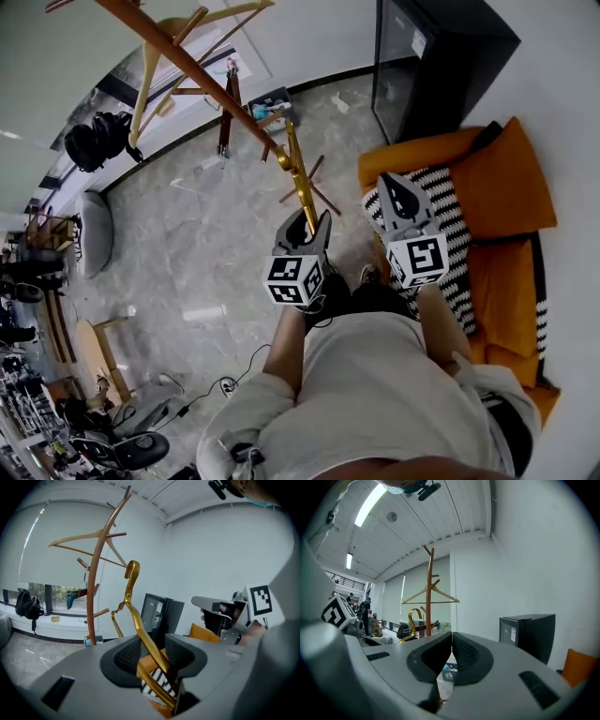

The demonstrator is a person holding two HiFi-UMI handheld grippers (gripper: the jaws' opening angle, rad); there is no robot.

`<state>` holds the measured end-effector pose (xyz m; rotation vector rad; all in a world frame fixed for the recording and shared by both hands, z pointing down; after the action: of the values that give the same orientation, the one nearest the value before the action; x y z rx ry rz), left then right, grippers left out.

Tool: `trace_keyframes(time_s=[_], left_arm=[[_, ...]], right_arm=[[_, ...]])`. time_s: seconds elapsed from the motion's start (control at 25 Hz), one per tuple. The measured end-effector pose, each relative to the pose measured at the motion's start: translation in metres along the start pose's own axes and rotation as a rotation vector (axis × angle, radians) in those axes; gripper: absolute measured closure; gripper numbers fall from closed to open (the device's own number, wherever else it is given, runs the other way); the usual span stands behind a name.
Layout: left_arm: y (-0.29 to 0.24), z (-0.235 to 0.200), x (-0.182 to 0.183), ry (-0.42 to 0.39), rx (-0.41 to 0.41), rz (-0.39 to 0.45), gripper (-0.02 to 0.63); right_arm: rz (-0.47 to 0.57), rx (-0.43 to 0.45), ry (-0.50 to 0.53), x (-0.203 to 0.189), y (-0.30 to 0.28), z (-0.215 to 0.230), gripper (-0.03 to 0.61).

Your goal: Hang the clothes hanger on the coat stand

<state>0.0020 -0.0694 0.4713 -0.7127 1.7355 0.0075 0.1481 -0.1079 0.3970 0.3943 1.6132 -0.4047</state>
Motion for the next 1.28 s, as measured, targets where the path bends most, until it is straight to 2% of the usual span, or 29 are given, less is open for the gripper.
trace_keyframes(time_s=[0.32, 0.8, 1.28], left_arm=[[-0.042, -0.026, 0.001, 0.025, 0.003, -0.021, 0.451], [-0.101, -0.084, 0.013, 0.061, -0.015, -0.062, 0.451], [-0.141, -0.134, 0.006, 0.115, -0.016, -0.104, 0.451]], right_arm=[[-0.047, -0.018, -0.003, -0.024, -0.024, 0.016, 0.574], [-0.109, -0.025, -0.012, -0.041, -0.093, 0.019, 0.574], [-0.196, 0.001, -0.002, -0.066, -0.146, 0.012, 0.574]])
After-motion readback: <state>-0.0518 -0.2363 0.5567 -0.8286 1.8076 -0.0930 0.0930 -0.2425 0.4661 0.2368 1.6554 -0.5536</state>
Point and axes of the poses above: the fingertips, and each gripper's own axes: y backward along the fingers, z to its right, x out of its top, the point moved 2 cm from there along y, backward along the fingers, and after that the axes turned 4 degrees about y, right-handed, at the moved point
